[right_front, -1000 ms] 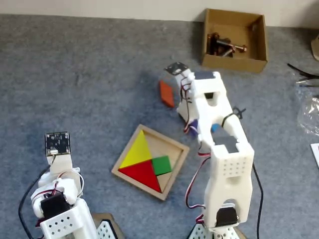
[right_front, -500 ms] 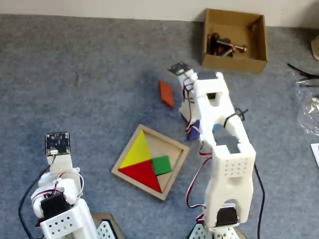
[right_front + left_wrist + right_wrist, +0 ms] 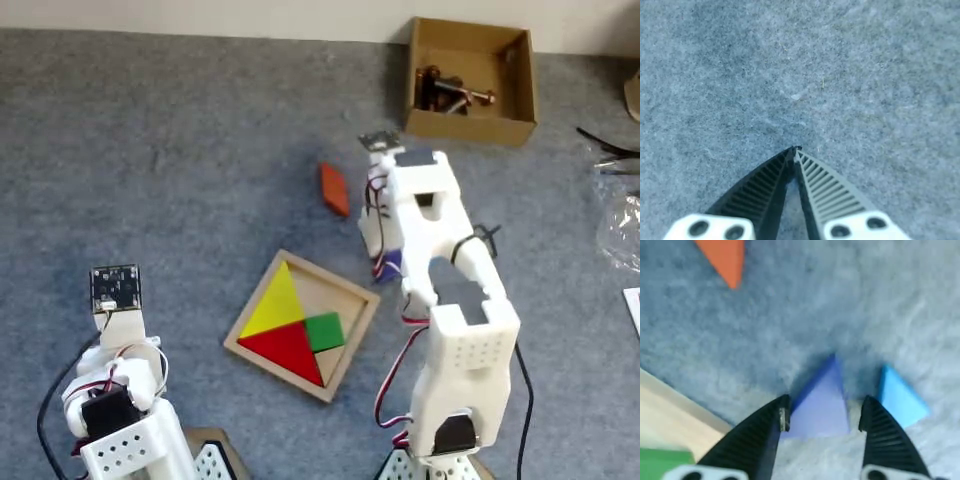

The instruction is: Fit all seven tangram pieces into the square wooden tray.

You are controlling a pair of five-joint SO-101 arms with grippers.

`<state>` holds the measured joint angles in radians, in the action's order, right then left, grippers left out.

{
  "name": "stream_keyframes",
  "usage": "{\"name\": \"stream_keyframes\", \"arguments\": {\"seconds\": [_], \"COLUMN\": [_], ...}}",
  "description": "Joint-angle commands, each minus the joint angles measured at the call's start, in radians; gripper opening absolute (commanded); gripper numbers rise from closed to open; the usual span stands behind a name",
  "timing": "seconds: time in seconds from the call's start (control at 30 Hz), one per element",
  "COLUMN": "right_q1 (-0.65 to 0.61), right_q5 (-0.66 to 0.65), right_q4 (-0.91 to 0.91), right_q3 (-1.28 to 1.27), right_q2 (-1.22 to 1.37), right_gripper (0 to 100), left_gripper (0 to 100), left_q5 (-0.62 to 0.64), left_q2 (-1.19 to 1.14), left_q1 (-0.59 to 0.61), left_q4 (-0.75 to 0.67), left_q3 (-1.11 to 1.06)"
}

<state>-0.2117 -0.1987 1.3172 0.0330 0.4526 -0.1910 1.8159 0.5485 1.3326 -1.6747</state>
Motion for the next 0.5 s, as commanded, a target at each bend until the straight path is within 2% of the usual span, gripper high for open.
{"name": "stream_keyframes", "arguments": {"seconds": [0.0, 0.07, 0.47], "right_q1": [-0.004, -0.002, 0.001], "right_q5": [0.021, 0.026, 0.278], "right_q4": [0.002, -0.019, -0.053], "right_q3": [-0.05, -0.09, -0.12], "right_q2": [-0.076, -0.081, -0.081], "right_gripper": [22.1, 22.1, 22.1], "left_gripper": [1, 1, 1], "left_q5": [0.009, 0.009, 0.009], "left_q2": [0.005, 0.005, 0.005], "left_q1": [-0.015, -0.015, -0.015], "left_q4": [0.005, 0.005, 0.005], "left_q3": [-0.021, -0.021, -0.021]}}
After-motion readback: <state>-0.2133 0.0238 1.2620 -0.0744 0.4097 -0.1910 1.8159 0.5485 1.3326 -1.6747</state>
